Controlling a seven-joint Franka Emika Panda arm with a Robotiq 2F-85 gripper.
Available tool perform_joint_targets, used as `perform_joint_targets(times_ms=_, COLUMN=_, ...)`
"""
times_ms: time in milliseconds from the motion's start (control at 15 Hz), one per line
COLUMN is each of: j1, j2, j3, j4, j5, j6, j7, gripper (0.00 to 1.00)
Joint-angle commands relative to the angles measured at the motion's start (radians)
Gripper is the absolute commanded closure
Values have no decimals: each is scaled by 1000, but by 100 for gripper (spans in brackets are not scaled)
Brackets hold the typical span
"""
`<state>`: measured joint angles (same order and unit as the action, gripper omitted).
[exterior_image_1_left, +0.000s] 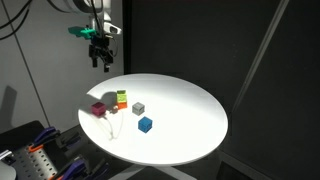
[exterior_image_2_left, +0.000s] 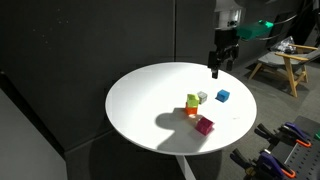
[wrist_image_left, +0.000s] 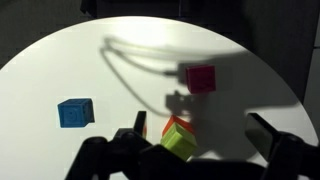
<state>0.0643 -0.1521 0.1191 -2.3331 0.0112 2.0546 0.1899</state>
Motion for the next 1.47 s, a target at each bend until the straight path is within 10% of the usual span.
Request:
perform_joint_targets(times_ms=0, j1=13, j2=42, j3=-3, j4=-27, j5=4, j6=77, j7=-17, gripper=0)
perform_joint_targets(times_ms=1400, j1=42, j2=155, j3=4, j4=-43, j5=-21, j6=214, j7=10, gripper=0)
